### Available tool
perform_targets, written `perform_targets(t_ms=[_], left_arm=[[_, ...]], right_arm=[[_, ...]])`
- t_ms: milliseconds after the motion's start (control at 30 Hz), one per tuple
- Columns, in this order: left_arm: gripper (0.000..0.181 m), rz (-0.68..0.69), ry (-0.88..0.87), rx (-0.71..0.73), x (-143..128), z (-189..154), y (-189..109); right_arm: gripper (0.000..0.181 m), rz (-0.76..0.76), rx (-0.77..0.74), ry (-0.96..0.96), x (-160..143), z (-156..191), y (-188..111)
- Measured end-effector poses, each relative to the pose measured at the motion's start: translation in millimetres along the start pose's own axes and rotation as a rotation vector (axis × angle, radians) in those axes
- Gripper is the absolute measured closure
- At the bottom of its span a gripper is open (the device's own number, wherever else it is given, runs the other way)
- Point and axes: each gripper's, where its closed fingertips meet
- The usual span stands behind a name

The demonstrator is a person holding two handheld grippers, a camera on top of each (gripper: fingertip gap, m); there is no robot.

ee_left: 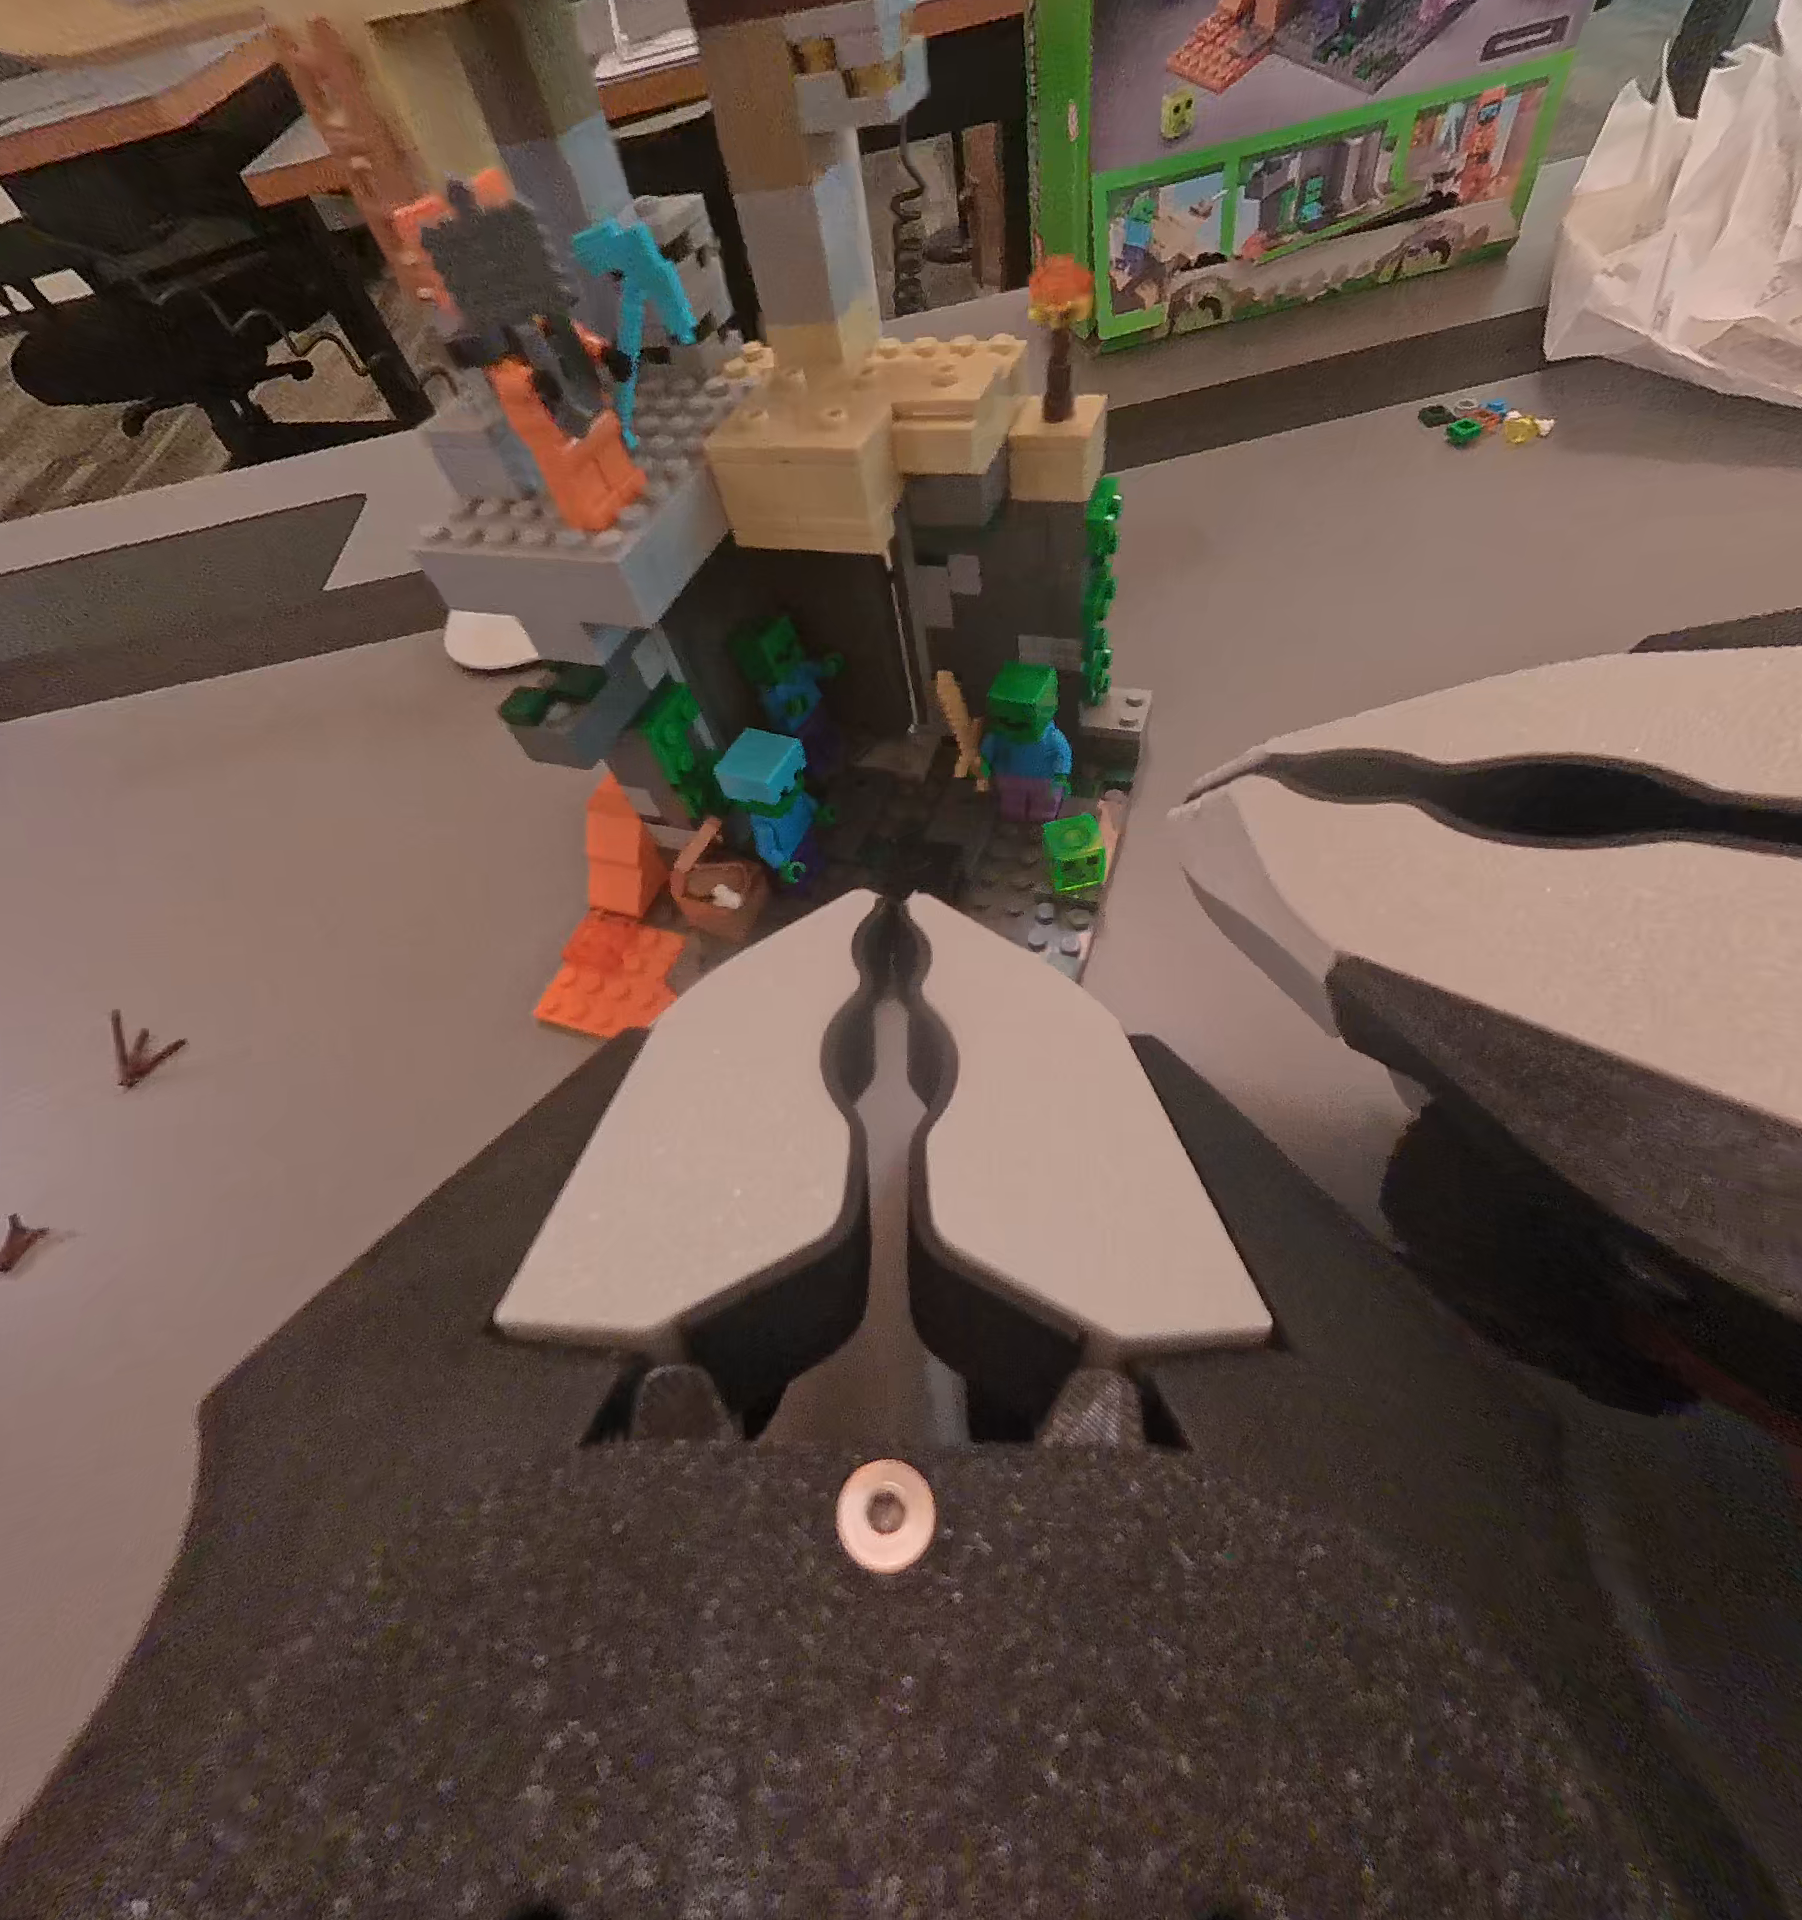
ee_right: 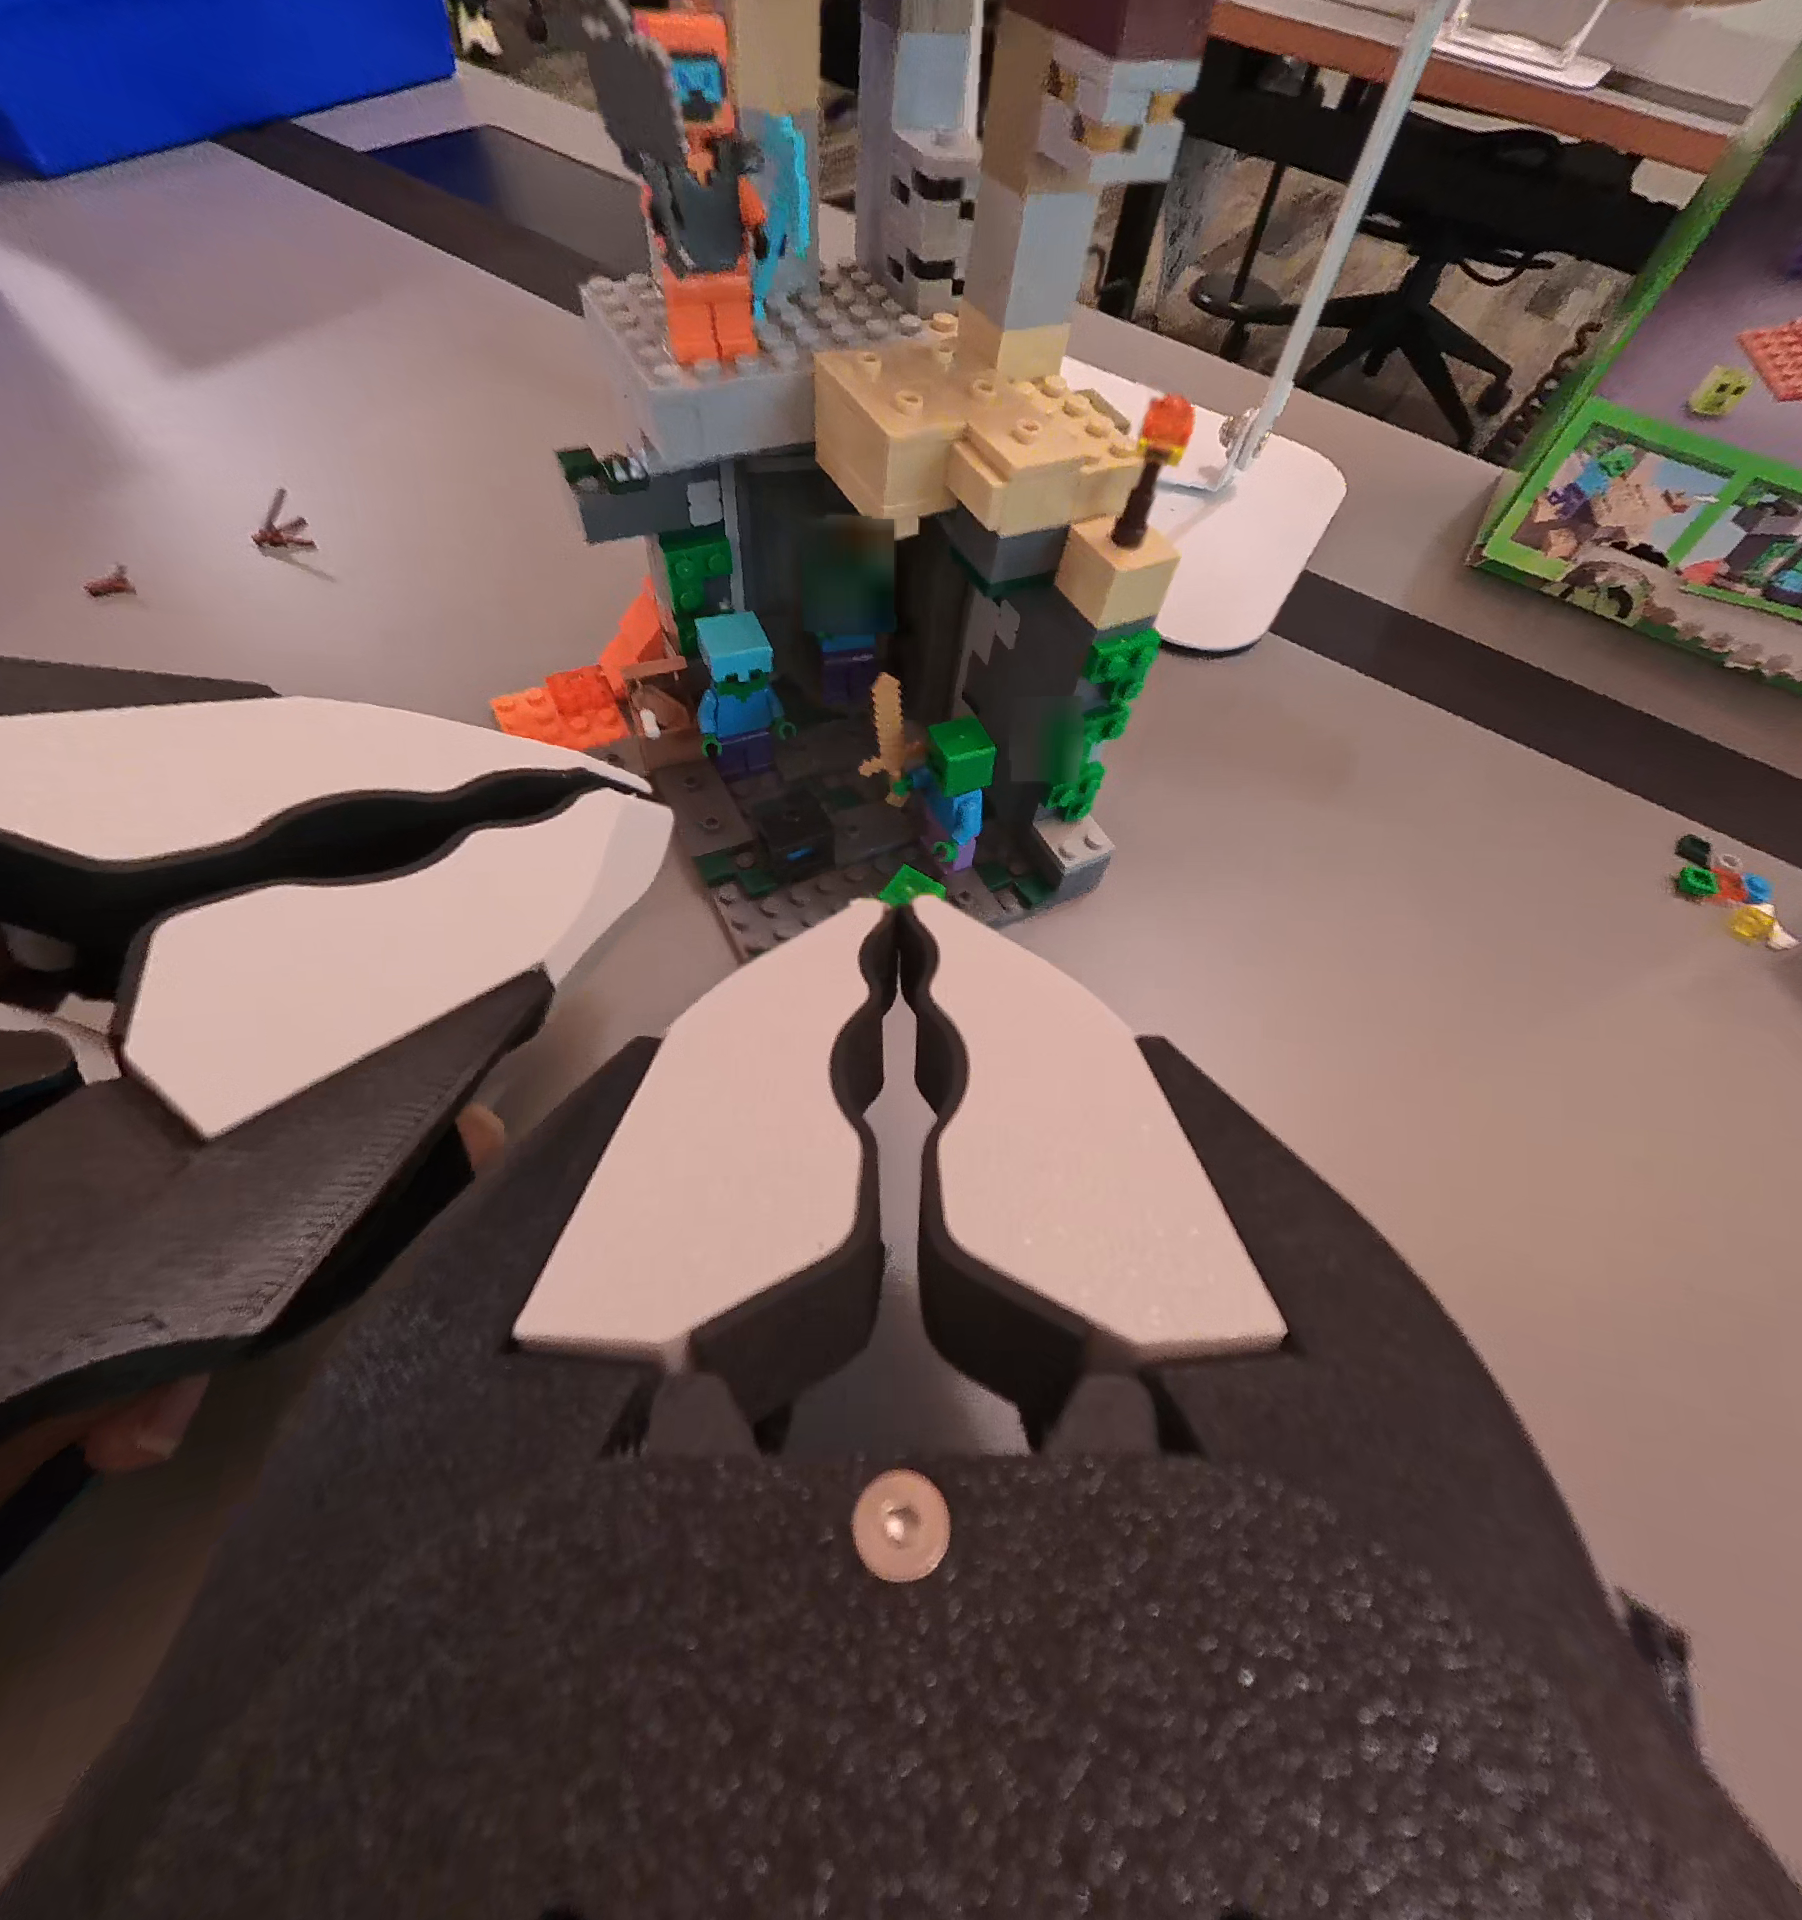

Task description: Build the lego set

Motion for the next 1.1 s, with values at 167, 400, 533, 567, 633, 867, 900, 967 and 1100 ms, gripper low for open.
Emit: perform_targets(t_ms=[167,400,533,567,633,867,900,967,1100], left_arm=[[0.180,-0.011,-0.034,0.003,1.4,22.6,-6.4],[0.180,-0.028,-0.068,-0.016,6.1,52.0,-13.4],[0.181,-0.032,-0.058,-0.039,5.8,60.1,-10.2],[0.181,-0.026,-0.062,-0.051,4.3,61.6,-8.6],[0.181,-0.018,-0.065,-0.070,2.4,63.5,-6.0],[0.181,0.003,-0.018,-0.112,0.0,58.2,-2.4],[0.181,0.007,-0.010,-0.122,-1.6,54.9,-2.6],[0.181,0.025,0.007,-0.146,-6.5,47.1,-3.9],[0.181,0.081,0.055,-0.199,-17.7,34.5,-12.8]], right_arm=[[0.181,-0.025,-0.028,0.024,11.6,15.0,-0.6],[0.181,-0.050,-0.066,0.025,23.9,46.2,5.1],[0.181,-0.054,-0.090,0.032,27.9,60.4,10.4],[0.181,-0.052,-0.091,0.036,28.4,62.8,11.6],[0.181,-0.049,-0.107,0.042,28.6,64.7,13.2],[0.181,-0.008,-0.162,0.066,21.7,60.3,11.7],[0.181,-0.001,-0.169,0.070,19.4,58.7,10.2],[0.181,0.026,-0.175,0.082,12.2,56.0,7.3],[0.181,0.092,-0.186,0.080,-6.1,52.3,-0.9]])
Point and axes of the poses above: each gripper's, where its closed fingertips meet, y out along the fingers, x out of its top, z = x × y across the jaws, and after that the axes turned 11 degrees about z, right-handed
